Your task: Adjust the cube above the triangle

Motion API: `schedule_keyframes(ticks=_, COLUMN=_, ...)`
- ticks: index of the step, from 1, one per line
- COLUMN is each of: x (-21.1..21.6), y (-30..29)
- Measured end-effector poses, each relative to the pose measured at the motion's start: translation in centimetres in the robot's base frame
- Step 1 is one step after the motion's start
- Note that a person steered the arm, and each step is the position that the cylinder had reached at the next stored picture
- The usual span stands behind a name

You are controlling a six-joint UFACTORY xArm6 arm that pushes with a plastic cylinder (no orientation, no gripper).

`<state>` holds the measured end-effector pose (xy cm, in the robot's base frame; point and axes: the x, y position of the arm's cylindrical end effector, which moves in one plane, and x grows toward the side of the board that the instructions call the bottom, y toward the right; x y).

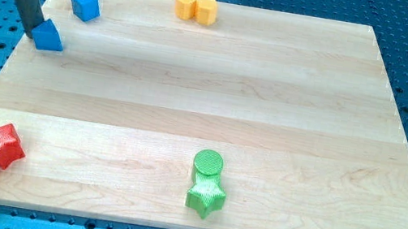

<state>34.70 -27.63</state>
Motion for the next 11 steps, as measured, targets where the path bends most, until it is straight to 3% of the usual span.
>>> schedule_keyframes(ticks=1, x=0.8, y=0.3)
schedule_keyframes(ticks=2, x=-1.4, y=1.3)
schedule_keyframes(ticks=4, x=-9.9, y=-2.9)
schedule_keyframes(ticks=5, x=-11.9, y=-0.9)
schedule_keyframes(ticks=6, x=-12.4, y=7.7)
schedule_keyframes(ticks=7, x=-11.8, y=11.0)
schedule_keyframes(ticks=9, x=-8.1, y=5.8)
schedule_keyframes(ticks=11, x=-11.6, y=4.1)
